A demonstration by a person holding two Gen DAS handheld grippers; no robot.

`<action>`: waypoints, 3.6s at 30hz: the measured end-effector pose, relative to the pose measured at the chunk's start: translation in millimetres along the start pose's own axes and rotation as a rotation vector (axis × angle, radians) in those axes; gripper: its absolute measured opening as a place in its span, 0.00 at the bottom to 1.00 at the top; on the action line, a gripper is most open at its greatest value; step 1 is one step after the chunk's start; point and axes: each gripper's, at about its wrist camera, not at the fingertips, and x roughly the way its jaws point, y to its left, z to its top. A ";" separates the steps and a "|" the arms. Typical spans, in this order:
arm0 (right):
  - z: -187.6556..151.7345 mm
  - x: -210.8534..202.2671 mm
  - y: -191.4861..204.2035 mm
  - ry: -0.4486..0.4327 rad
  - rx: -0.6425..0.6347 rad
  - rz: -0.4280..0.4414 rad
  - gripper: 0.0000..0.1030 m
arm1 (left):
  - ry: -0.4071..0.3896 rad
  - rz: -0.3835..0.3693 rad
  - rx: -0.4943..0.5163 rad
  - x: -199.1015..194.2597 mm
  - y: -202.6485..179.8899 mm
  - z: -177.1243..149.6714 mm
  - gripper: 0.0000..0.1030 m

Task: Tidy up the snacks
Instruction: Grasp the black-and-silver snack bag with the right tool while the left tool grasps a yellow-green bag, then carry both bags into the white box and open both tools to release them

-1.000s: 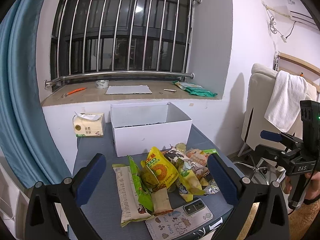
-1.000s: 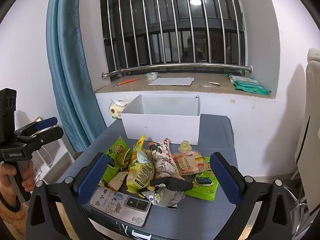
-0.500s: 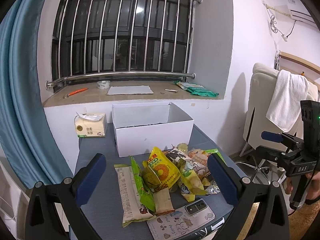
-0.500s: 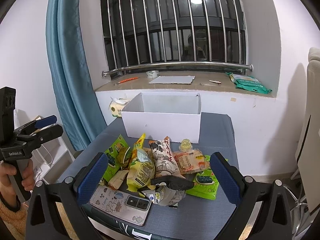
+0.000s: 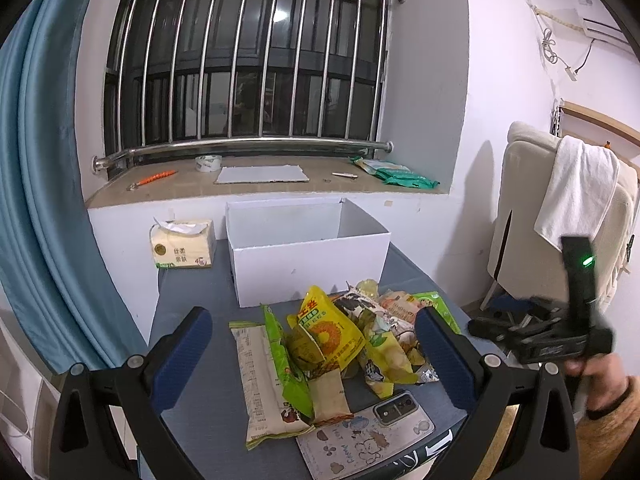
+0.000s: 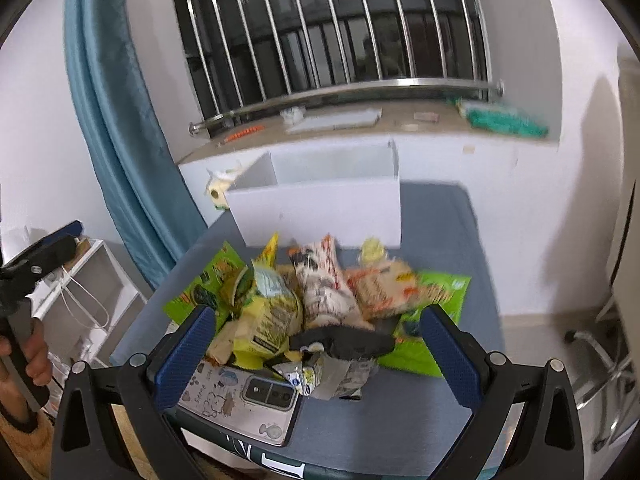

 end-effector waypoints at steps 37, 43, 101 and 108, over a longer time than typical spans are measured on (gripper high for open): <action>-34.7 -22.4 -78.9 -0.107 0.318 0.098 0.49 | 0.352 -0.013 0.184 165.2 -103.7 -53.2 1.00; -37.6 -26.6 -88.8 -0.114 0.334 0.094 0.49 | 0.409 0.002 0.175 189.6 -99.2 -63.2 0.91; 35.3 42.5 -44.1 -0.053 0.163 0.131 0.50 | 0.247 -0.219 -0.019 159.2 1.7 44.5 0.27; 21.3 37.3 -60.0 -0.046 0.200 0.104 0.50 | 0.313 -0.257 0.171 152.2 -40.6 -6.7 0.97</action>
